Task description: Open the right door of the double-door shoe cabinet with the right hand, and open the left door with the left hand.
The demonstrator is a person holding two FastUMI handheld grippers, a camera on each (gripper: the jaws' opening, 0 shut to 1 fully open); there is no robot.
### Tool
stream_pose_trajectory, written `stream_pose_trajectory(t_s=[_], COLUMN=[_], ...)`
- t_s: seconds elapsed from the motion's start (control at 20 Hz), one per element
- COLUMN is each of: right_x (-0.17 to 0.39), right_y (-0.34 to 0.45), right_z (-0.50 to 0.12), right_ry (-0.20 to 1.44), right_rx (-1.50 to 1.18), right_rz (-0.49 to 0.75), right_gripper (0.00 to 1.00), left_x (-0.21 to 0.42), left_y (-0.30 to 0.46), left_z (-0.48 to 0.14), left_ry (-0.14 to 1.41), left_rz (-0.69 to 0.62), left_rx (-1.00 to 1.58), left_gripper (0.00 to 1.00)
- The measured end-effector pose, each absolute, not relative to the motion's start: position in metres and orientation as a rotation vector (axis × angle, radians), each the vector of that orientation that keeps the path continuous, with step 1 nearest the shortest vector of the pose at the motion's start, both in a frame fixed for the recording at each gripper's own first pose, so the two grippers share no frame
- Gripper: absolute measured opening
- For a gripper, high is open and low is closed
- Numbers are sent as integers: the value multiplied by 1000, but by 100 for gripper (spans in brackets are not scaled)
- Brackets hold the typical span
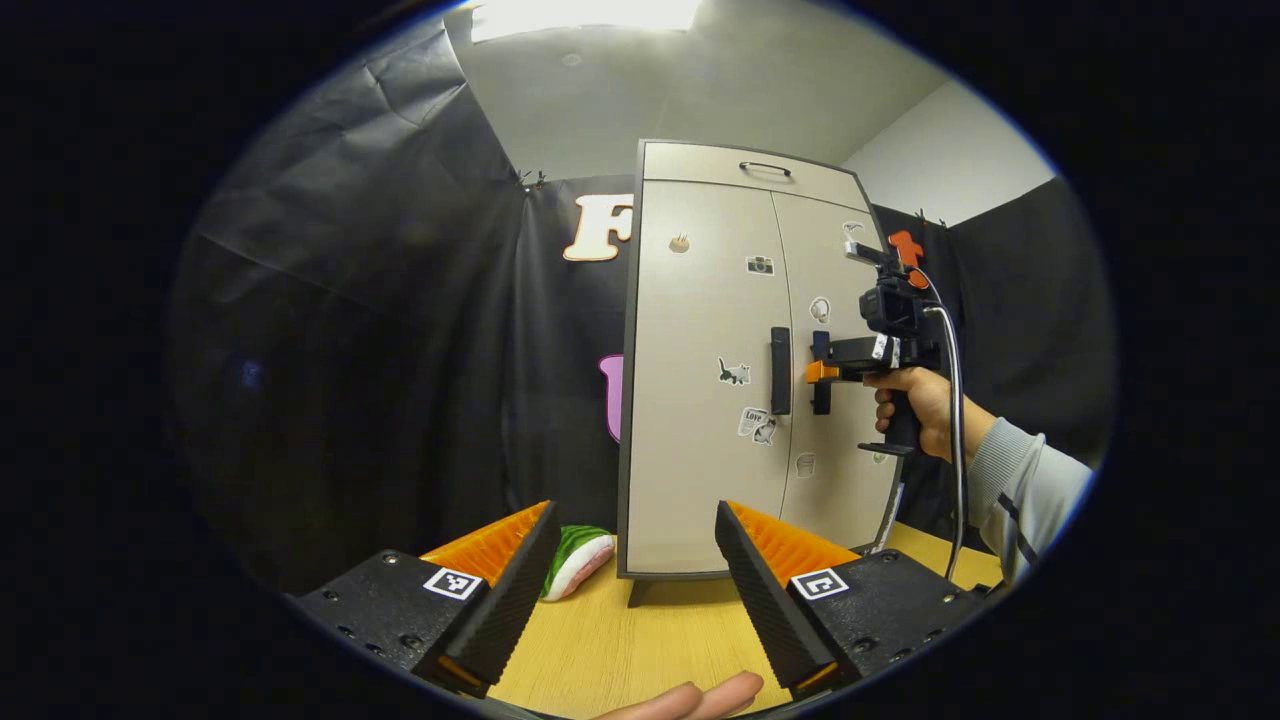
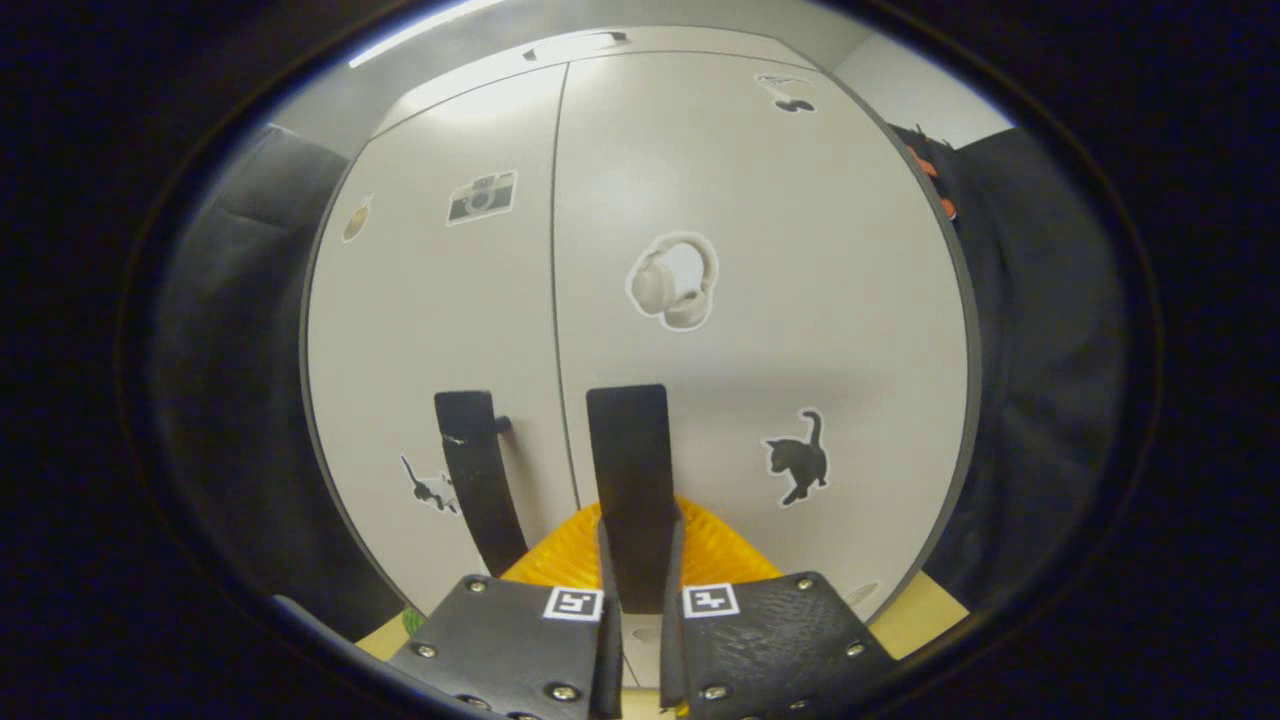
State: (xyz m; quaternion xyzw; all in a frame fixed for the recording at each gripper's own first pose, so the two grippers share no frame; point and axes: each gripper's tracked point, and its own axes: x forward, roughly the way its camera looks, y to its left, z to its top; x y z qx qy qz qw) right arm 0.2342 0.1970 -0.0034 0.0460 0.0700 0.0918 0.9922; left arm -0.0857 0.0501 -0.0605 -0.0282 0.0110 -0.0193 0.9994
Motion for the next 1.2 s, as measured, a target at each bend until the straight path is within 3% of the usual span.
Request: stream_pose_trajectory(t_s=[0.65, 1.2], right_x=[202, 169], right_y=[183, 154], right_z=[8, 12], right_ry=[156, 163], right_rx=[90, 51], right_rz=[358, 395], right_gripper=[15, 15], left_x=[-89, -91], left_y=[38, 34], left_z=[-56, -58], left_ry=[24, 23], left_rz=[-26, -35], left_rx=[-50, -55], left_gripper=[96, 96])
